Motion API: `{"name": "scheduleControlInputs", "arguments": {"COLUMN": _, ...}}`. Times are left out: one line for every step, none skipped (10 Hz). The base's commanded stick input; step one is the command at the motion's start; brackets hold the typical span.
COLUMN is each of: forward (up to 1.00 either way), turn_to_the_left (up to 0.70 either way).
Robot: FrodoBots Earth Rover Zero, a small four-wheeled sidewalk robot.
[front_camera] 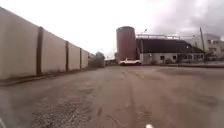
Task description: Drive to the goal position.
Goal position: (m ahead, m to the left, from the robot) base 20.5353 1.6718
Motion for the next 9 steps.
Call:
{"name": "scheduleControlInputs", "arguments": {"forward": 0.60, "turn_to_the_left": 0.00}}
{"name": "scheduleControlInputs", "arguments": {"forward": 0.60, "turn_to_the_left": 0.00}}
{"name": "scheduleControlInputs", "arguments": {"forward": 0.60, "turn_to_the_left": 0.00}}
{"name": "scheduleControlInputs", "arguments": {"forward": 0.60, "turn_to_the_left": 0.00}}
{"name": "scheduleControlInputs", "arguments": {"forward": 0.60, "turn_to_the_left": 0.00}}
{"name": "scheduleControlInputs", "arguments": {"forward": 0.60, "turn_to_the_left": 0.00}}
{"name": "scheduleControlInputs", "arguments": {"forward": 0.60, "turn_to_the_left": 0.00}}
{"name": "scheduleControlInputs", "arguments": {"forward": 0.60, "turn_to_the_left": 0.00}}
{"name": "scheduleControlInputs", "arguments": {"forward": 0.60, "turn_to_the_left": 0.00}}
